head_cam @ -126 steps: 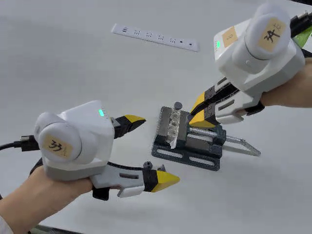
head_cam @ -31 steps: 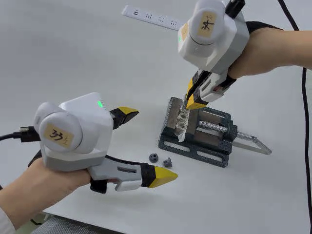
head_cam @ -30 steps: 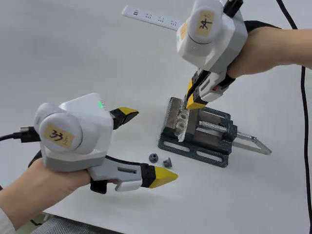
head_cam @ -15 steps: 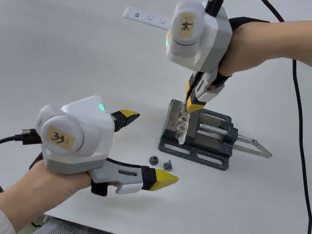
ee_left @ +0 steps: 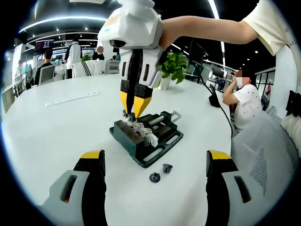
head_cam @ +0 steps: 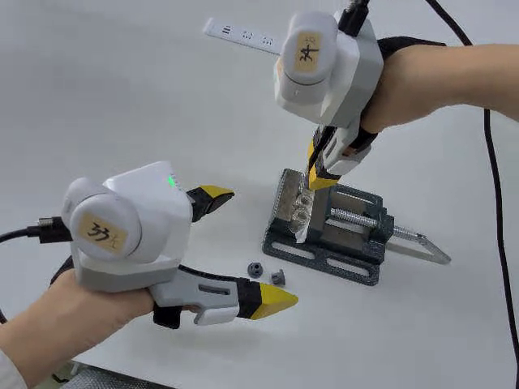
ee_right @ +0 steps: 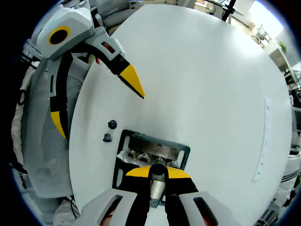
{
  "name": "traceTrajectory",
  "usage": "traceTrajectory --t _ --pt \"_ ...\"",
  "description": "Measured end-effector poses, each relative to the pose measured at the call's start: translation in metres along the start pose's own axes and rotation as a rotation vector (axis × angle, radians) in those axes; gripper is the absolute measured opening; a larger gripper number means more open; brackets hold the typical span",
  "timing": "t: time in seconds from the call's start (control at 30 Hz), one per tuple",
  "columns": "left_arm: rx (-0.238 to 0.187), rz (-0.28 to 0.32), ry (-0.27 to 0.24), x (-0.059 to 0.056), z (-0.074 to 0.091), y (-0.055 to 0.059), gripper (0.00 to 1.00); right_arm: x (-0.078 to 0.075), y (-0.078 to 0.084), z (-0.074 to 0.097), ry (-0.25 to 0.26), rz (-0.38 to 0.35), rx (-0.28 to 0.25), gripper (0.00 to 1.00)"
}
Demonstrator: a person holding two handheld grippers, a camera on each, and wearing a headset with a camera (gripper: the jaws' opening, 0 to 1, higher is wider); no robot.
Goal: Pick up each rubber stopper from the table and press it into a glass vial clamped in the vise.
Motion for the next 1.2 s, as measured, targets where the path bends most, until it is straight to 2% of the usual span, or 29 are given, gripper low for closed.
traceTrajectory --t 0.1,0.2,0.43,0.63,0.77,0.83,0.9,1.03,1.1,1.2 --pt "0.001 0.003 -0.007 0.0 0.001 0.001 0.88 -0.001 0.0 0.0 -0.003 -0.009 -0.009 0.05" --pt "0.001 0.007 -0.01 0.001 0.002 0.002 0.87 0.001 0.0 0.0 -0.003 0.032 -0.011 0.06" --pt "0.006 0.006 -0.005 -0.001 0.003 0.002 0.87 0.001 0.001 0.001 0.004 0.035 -0.017 0.08" --pt "0.005 0.006 -0.004 0.0 0.002 0.002 0.87 0.006 0.001 0.001 -0.021 0.008 -0.05 0.12" --pt "0.005 0.006 -0.003 0.0 0.002 0.002 0.87 0.005 0.003 0.007 0.006 0.015 -0.063 0.16" --pt "0.005 0.007 -0.001 0.0 0.002 0.002 0.86 0.001 0.005 0.012 0.006 0.003 -0.08 0.14" --pt "0.006 0.005 -0.001 0.0 0.001 0.002 0.86 -0.001 0.007 0.015 0.005 -0.007 -0.103 0.07" --pt "0.003 0.005 -0.002 0.001 0.001 0.001 0.86 0.0 0.007 0.017 -0.017 -0.014 -0.148 0.06" --pt "0.001 0.006 -0.002 0.001 0.0 0.0 0.86 -0.002 0.008 0.016 -0.004 -0.026 -0.155 0.01" --pt "0.002 0.005 -0.003 0.001 0.0 0.001 0.86 -0.004 0.01 0.014 -0.01 -0.041 -0.164 0.0"
Point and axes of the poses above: the centre of the closed fingertips' face, and the gripper's own axes: z roughly backward along the fingers, x roughly to its left, y roughly out of its underside, the point moved 6 cm from there along z, roughly backward along the fingers, and after that the axes turned 2 degrees about -y, right-handed, at the moved point
